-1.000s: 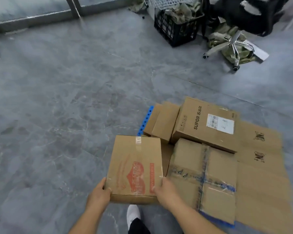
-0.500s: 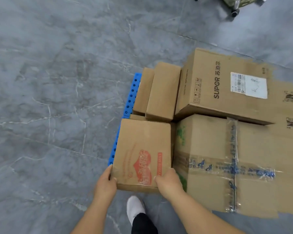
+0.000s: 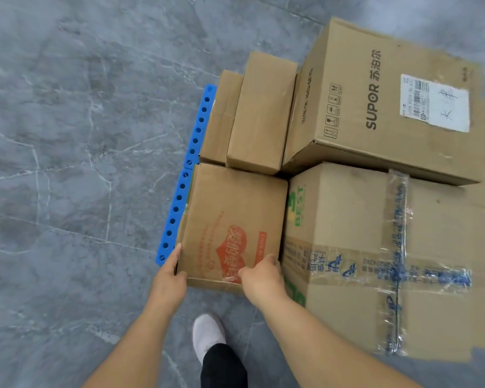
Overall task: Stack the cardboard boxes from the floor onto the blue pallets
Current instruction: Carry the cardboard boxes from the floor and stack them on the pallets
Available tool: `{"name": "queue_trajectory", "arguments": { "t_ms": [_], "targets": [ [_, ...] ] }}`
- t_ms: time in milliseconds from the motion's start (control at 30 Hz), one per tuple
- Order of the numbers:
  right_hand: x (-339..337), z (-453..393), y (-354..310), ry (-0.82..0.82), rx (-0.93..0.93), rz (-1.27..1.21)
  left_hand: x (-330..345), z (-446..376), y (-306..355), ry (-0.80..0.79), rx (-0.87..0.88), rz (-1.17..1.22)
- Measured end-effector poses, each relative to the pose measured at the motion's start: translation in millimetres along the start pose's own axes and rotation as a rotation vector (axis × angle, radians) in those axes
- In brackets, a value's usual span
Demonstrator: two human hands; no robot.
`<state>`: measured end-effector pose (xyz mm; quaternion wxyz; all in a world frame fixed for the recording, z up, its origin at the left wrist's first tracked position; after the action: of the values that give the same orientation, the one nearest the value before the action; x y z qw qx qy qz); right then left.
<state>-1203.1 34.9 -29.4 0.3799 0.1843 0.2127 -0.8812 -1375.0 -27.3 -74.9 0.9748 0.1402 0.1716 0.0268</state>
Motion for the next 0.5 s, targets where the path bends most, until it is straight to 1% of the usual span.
{"name": "queue_trajectory", "arguments": {
  "t_ms": [67, 133, 267, 333, 500],
  "targets": [
    [-1, 2, -1, -0.013, -0.017, 0.004, 0, 4, 3, -0.017, 0.018, 0.005],
    [-5, 8, -2, -0.020, -0.041, 0.013, 1, 12, 9, 0.004, 0.008, 0.017],
    [-24, 31, -7, -0.077, -0.149, 0.039, -9, 44, 23, 0.153, 0.019, 0.029],
    [-41, 46, -10, -0.080, -0.205, 0.051, -14, 67, 29, 0.193, 0.042, 0.036],
    [-100, 90, -18, -0.020, -0.281, 0.038, -26, 136, 42, 0.264, 0.053, 0.017]
  ]
}}
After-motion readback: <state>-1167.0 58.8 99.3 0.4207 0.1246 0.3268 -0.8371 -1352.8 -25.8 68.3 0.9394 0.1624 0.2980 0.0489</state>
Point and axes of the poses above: each hand's wrist, its own z-axis away from the middle knuckle, its own x-axis out of the palm, y = z × x, the point moved 3 cm from there along -z, towards the middle knuckle, and after that the axes turned 9 degrees about -x, right-handed, at the moved point
